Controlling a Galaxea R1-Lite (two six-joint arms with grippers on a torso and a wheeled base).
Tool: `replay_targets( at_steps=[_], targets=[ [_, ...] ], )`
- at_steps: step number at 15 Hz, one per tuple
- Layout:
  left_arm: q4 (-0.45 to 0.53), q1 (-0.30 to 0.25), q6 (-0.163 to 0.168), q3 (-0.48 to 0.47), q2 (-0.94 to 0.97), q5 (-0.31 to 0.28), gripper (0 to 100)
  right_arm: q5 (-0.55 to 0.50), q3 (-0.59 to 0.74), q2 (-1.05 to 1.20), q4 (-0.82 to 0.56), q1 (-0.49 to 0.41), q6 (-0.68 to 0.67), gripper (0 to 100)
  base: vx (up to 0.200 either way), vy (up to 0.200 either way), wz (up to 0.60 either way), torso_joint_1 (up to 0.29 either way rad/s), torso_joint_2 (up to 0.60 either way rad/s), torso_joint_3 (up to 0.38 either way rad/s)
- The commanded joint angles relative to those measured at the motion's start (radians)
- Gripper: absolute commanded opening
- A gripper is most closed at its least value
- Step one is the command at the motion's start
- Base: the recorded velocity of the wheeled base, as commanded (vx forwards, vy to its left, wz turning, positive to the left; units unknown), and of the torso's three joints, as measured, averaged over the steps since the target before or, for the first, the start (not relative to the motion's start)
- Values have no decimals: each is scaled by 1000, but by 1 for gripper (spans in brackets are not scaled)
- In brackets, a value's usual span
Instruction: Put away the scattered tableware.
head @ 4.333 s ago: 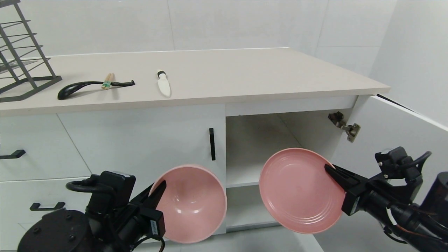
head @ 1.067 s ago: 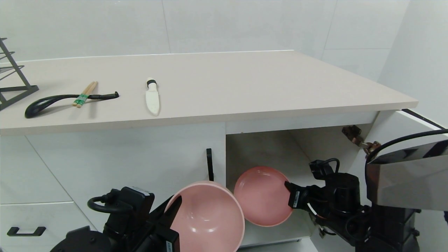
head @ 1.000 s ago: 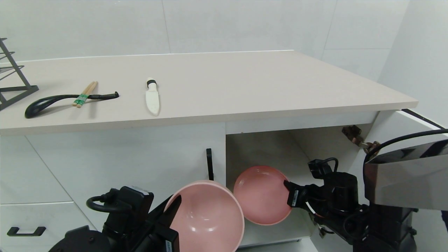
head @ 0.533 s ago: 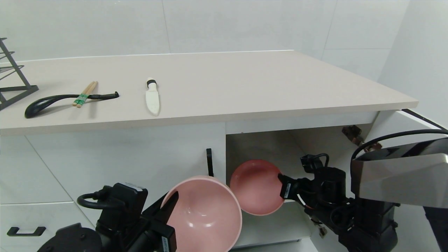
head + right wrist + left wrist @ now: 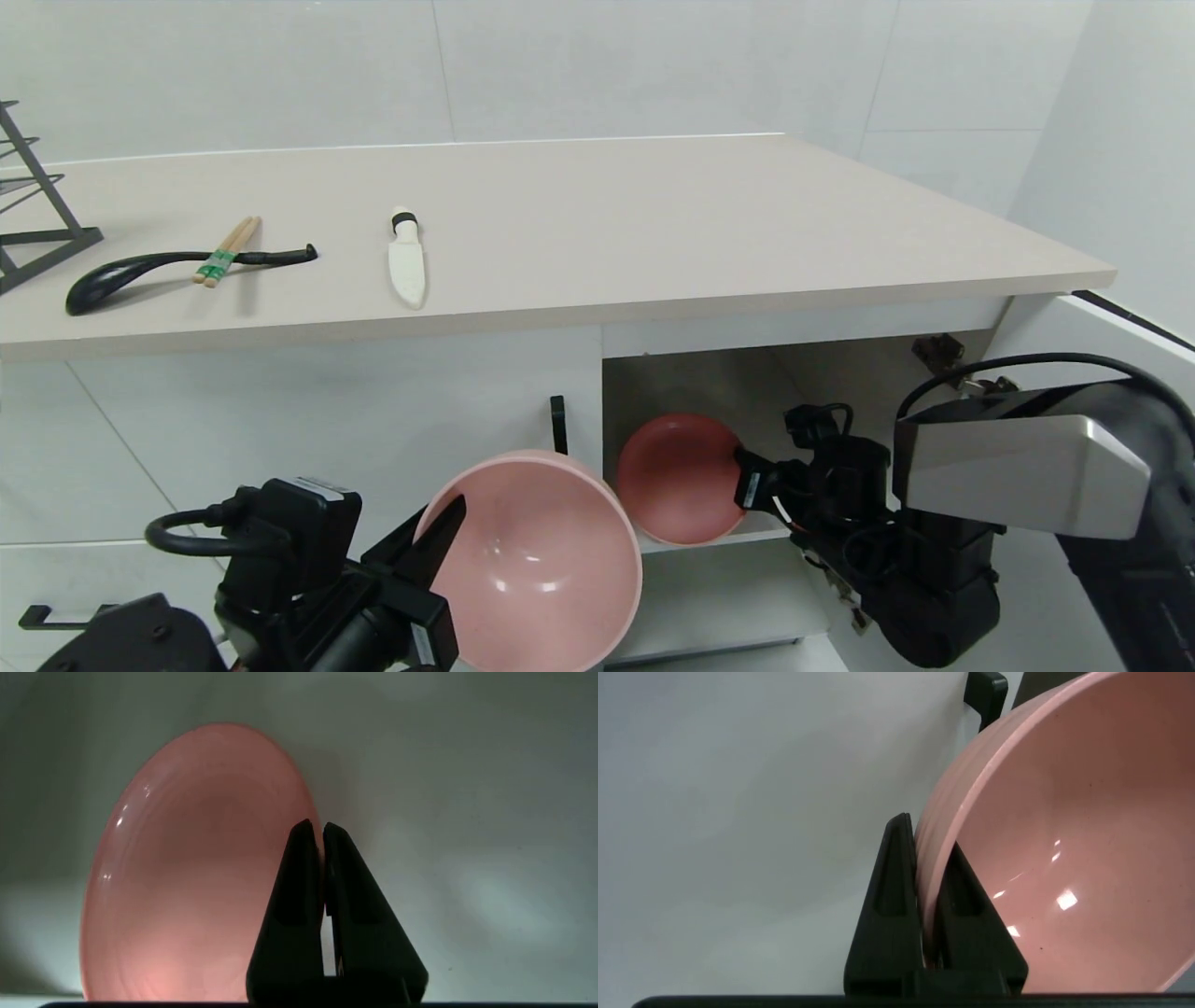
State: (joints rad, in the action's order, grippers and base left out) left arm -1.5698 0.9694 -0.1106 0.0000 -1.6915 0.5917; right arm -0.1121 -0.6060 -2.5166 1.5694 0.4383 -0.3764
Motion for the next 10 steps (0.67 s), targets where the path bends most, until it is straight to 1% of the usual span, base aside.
replay_targets(
  at_steps=[1,3,10],
  targets=[
    [-1,0,0,0,7,0,0,2,-43,-44,1,-15,-4,0,0,0,0,0,0,0],
    [-1,0,0,0,6,0,0,2,-84,-80,1,-33,-3,0,0,0,0,0,0,0],
    [-1,0,0,0,-2,0,0,2,-216,-157,1,-36,-6,0,0,0,0,0,0,0]
  ],
)
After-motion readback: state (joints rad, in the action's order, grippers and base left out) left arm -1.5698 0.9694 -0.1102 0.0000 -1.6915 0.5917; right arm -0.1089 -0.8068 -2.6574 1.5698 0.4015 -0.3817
